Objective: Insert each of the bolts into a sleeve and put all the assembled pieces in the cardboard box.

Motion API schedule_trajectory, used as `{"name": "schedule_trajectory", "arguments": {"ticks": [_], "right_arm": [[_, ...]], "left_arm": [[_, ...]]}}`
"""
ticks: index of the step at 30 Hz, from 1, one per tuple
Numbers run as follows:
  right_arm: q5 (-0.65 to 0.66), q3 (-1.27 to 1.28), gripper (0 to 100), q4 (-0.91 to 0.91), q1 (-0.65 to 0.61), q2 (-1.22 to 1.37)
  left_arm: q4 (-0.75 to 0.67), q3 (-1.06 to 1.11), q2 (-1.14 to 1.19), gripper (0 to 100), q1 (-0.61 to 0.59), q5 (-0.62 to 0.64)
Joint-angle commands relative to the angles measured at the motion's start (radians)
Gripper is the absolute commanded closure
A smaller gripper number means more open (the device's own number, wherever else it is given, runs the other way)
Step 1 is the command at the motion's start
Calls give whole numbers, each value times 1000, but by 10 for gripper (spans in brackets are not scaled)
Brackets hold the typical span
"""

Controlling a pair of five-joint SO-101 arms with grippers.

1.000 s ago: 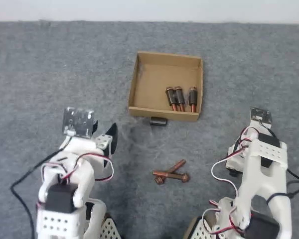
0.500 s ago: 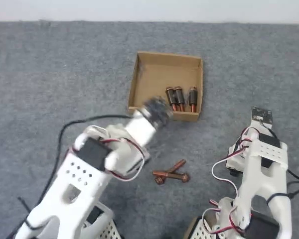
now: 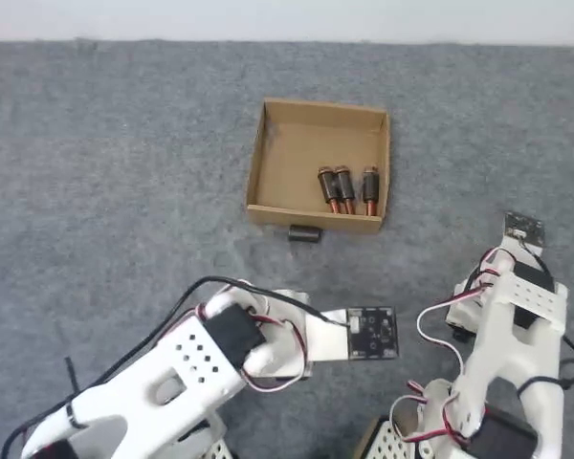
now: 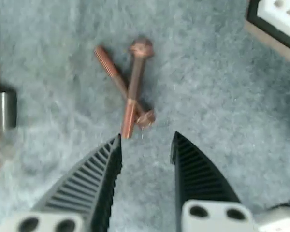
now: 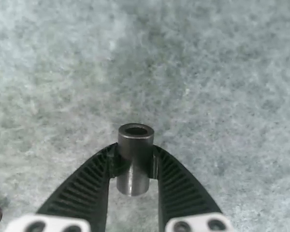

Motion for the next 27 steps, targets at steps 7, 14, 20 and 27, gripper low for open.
{"name": "schedule_trajectory", "arguments": {"ticks": [7, 14, 20, 27], "right_arm": [[6, -11, 993, -67, 50, -56], [5, -48, 993, -76, 151, -48], [5, -48, 993, -76, 151, -48], [5, -48, 993, -76, 137, -48]], "left_arm": [[-203, 41, 28, 841, 40, -46], [-288, -16, 262, 841, 40, -48], [-319, -120, 427, 844, 40, -46], [-371, -196, 569, 844, 40, -46]]}}
